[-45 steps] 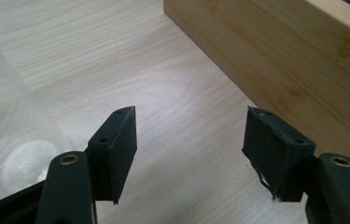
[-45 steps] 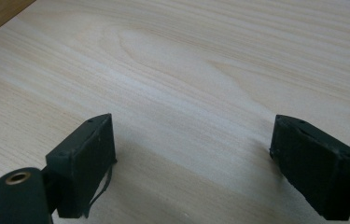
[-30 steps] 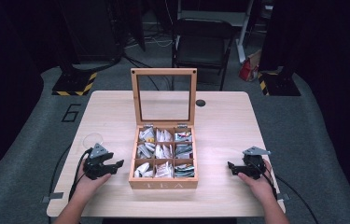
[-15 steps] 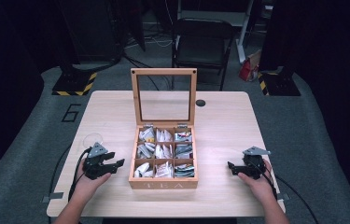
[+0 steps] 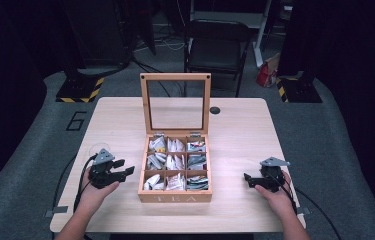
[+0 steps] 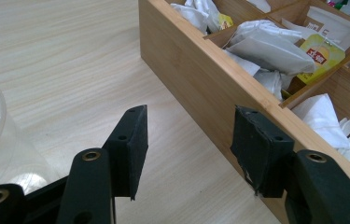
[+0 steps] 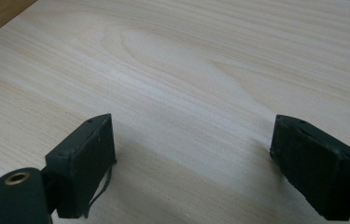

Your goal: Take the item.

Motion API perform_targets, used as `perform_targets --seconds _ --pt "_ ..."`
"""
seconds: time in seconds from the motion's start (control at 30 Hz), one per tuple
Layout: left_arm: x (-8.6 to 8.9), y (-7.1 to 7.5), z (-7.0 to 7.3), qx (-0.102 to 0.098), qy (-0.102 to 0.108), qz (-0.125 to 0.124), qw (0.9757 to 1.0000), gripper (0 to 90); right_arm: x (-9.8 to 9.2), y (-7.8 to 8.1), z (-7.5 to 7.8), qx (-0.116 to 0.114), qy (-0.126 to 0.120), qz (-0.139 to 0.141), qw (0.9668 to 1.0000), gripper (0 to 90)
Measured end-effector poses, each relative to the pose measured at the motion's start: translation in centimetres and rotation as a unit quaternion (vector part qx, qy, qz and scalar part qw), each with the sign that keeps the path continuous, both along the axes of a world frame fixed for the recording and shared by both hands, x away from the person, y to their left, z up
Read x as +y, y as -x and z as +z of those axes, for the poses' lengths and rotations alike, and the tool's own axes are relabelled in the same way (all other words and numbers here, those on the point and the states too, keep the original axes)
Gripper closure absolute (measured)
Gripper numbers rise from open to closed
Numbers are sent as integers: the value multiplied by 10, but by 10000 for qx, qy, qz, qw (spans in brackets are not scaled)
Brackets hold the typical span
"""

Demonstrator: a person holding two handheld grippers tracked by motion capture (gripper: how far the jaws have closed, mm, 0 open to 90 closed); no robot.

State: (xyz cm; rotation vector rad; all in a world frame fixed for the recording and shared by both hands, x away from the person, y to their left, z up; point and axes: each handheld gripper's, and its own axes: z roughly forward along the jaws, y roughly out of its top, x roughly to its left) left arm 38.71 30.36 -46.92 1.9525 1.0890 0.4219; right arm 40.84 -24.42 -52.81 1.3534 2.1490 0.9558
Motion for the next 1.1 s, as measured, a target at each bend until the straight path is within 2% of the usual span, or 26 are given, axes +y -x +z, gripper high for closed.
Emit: perform_targets --seconds 0.1,0.17,0.33,0.5,0.63,0.83,1.1 --pt "0 -1 4 -92 -77 -10 9999 458 0 0 0 0 -1 -1 10000 132" --pt "0 0 5 -58 -34 2 10000 459 0 0 0 0 0 0 10000 132" --pt "1 -2 9 -122 -58 68 9999 471 0 0 0 -1 0 0 10000 133" --pt "3 -4 12 23 -47 80 10000 472 0 0 0 0 0 -1 10000 133" --pt "3 -6 15 52 -83 112 9999 480 0 0 0 -1 0 -1 10000 133" --pt "1 -8 23 -6 -90 124 9999 484 1 1 0 38 -32 -32 10000 133" --pt "-4 -12 30 20 -81 96 9999 484 1 1 0 3 -13 8 10000 132"
